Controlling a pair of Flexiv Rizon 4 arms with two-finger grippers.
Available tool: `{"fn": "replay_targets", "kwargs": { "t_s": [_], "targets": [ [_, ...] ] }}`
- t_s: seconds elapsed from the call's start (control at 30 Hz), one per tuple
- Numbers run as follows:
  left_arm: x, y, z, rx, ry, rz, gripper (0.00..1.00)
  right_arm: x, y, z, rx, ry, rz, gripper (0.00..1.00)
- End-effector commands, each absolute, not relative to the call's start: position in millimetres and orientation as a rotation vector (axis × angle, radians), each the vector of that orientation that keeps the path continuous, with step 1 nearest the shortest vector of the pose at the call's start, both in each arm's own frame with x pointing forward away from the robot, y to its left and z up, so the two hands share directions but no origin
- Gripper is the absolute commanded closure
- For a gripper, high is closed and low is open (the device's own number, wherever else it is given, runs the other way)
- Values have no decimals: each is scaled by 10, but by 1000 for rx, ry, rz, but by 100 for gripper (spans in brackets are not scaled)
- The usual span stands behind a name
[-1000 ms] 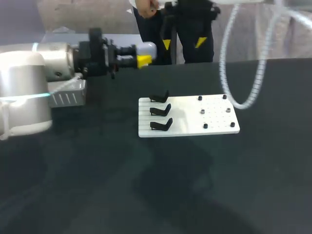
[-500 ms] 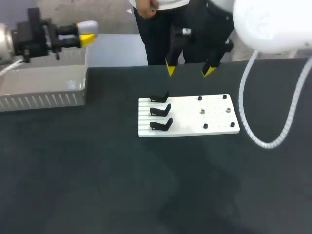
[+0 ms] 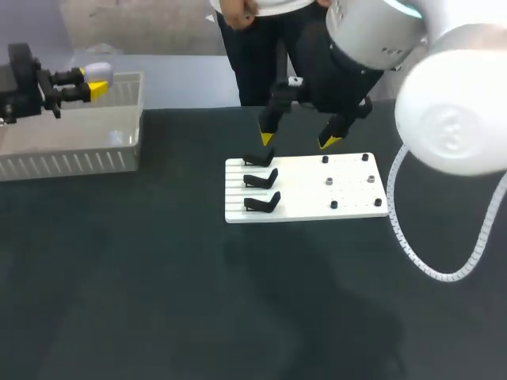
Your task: Pick up each earbud case from the left stands, insert the matching earbuds, close the lid, and place the case in the box.
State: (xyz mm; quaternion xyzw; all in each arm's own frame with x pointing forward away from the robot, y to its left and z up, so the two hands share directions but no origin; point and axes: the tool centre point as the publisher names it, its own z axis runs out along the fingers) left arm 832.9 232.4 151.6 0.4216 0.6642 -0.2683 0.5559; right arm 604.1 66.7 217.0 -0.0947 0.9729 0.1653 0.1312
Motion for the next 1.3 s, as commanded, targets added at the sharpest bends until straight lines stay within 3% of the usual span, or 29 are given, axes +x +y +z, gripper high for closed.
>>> {"fn": "replay_targets", "kwargs": {
  "t_s": [0.03,0.47,0.5,0.53,0.57,0.6,0.63,0.67,0.7,0.93,1.3],
  "targets": [
    [8345,2289,1327,976,1627,-596,100,5965,669,2182,-239,2737,471,0],
    [8297,2434,860,901,1787,-653,100,5972,694,2164,-244,2743,479,0],
    [8292,2440,855,901,1793,-656,96,5974,684,2167,-245,2742,480,0],
    [8291,2443,847,905,1797,-656,89,5976,676,2167,-246,2741,481,0],
    [8290,2451,833,907,1807,-657,66,5980,663,2167,-246,2741,482,0],
    [8293,2463,823,906,1812,-657,55,5983,656,2168,-247,2740,483,0],
    [8298,2483,816,892,1819,-653,19,5988,643,2168,-250,2740,483,0],
    [8298,2491,821,886,1821,-647,6,5991,634,2169,-252,2739,485,0],
    [8297,2500,838,886,1818,-646,1,5993,626,2171,-256,2737,488,0],
    [8094,2324,1172,905,1774,-615,0,5993,479,2243,-395,2657,536,0],
    [7299,1832,1636,897,1751,-585,0,5996,167,2343,-723,2517,666,0]
  ]
}}
